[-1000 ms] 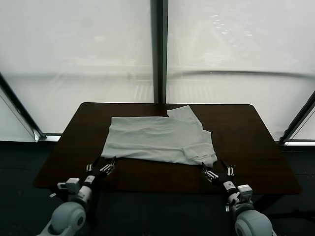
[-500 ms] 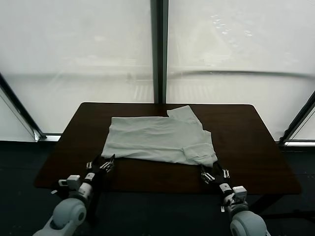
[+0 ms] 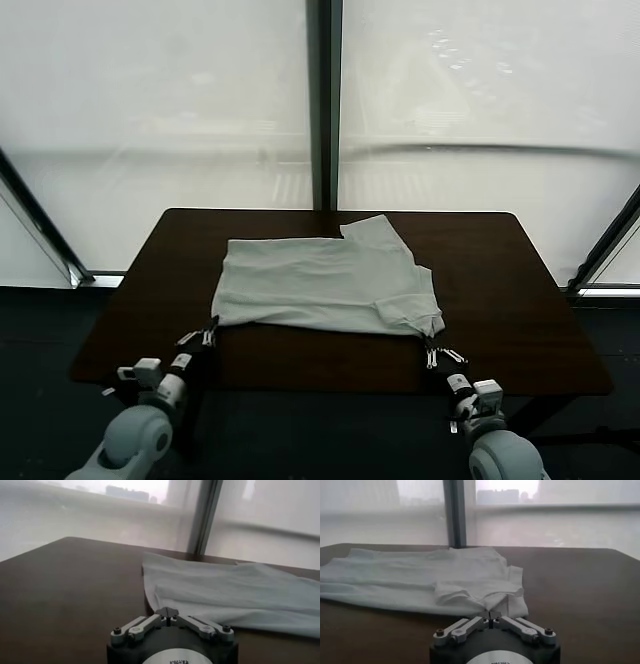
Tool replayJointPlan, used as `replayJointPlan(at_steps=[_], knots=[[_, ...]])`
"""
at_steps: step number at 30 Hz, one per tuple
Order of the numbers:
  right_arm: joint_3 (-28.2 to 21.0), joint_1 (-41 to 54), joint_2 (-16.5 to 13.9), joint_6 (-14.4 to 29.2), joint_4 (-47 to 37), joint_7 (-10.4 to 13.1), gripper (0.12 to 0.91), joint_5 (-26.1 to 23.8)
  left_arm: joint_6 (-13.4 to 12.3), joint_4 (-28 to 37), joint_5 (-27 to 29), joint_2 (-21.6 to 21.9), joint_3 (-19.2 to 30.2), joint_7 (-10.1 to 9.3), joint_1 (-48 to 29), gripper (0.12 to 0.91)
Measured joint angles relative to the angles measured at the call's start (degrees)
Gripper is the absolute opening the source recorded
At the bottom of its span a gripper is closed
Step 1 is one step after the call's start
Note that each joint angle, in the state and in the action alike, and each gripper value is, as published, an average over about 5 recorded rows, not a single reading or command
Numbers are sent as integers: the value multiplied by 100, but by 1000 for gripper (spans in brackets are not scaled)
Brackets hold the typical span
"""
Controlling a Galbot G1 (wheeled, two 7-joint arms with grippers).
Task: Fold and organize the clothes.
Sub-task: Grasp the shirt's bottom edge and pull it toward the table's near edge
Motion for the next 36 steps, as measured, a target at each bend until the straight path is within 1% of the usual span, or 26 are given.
replayJointPlan(at_steps=[6,13,18,24,27,29,30,33,34,36], knots=[[139,-277,-185,-42,151,36,139,151,-5,-249,92,-56,-139,-16,330,148],[213,-598,-356,-133,322,70,139,236,-10,-584,172,-16,-385,-45,830,148],[243,-781,-396,-142,414,83,139,240,-16,-853,243,-34,-538,-63,1185,148],[337,-955,-374,-114,535,223,139,309,-37,-1142,367,-129,-590,-76,1556,148],[439,-1035,-383,-77,613,208,142,344,-31,-1252,389,-179,-602,-111,1670,148],[527,-1090,-408,-67,674,178,177,362,-23,-1320,381,-207,-619,-145,1703,148],[574,-1118,-427,-67,708,162,213,369,-19,-1356,373,-221,-628,-159,1705,148],[719,-1182,-507,-88,824,124,378,409,6,-1465,339,-260,-639,-188,1675,148],[765,-1186,-536,-106,858,118,453,441,18,-1499,325,-271,-637,-200,1657,148],[854,-1147,-602,-167,901,126,566,552,47,-1565,289,-285,-633,-229,1616,148]])
